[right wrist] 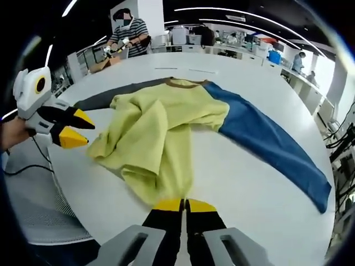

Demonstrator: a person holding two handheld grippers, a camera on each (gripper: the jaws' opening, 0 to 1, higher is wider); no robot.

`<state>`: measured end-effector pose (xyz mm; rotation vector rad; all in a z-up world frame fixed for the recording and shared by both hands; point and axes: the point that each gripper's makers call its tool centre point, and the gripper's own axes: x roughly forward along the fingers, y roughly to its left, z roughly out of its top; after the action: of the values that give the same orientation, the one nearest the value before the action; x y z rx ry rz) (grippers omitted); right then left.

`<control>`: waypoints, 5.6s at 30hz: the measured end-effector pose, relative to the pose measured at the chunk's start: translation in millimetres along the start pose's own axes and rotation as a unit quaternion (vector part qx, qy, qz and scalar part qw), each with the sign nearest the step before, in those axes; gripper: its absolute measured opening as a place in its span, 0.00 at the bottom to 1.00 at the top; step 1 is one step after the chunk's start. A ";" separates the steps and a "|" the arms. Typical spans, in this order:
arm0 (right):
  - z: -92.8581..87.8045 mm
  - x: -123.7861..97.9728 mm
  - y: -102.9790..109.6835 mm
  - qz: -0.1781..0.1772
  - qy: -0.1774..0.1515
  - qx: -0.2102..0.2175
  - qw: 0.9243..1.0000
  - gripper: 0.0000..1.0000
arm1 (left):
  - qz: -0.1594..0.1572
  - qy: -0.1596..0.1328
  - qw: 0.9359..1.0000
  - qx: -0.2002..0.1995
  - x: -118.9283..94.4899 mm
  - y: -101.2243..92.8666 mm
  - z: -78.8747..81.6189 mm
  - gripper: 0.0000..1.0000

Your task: Fold the garment on the visible template until the final outline fits inside the template.

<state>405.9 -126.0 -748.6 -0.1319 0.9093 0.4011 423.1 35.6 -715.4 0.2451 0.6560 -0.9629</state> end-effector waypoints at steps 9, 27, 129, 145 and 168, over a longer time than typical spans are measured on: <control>5.0 0.1 -6.0 0.009 -0.002 0.003 1.000 0.02 | -0.016 0.036 0.999 -0.001 17.8 3.0 -13.7 0.11; -4.2 10.2 2.2 0.014 0.028 0.016 0.999 0.00 | -0.011 0.056 0.998 -0.023 23.2 4.0 -24.1 0.04; -98.8 -62.9 -7.2 -0.059 0.015 0.146 0.987 0.00 | 0.128 0.140 0.942 -0.278 -127.9 -8.0 -150.8 0.00; -96.6 -66.5 -7.2 -0.048 0.023 0.139 0.989 0.03 | 0.148 0.133 0.950 -0.240 -133.7 -0.8 -147.9 0.02; -39.4 -73.2 -46.3 -0.041 -0.074 0.101 0.991 0.62 | 0.141 0.031 0.974 -0.172 -130.6 16.8 -106.7 0.75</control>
<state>354.9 -200.1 -717.6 0.0456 0.7896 0.2363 341.5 184.1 -719.9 0.0573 0.8100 -0.5594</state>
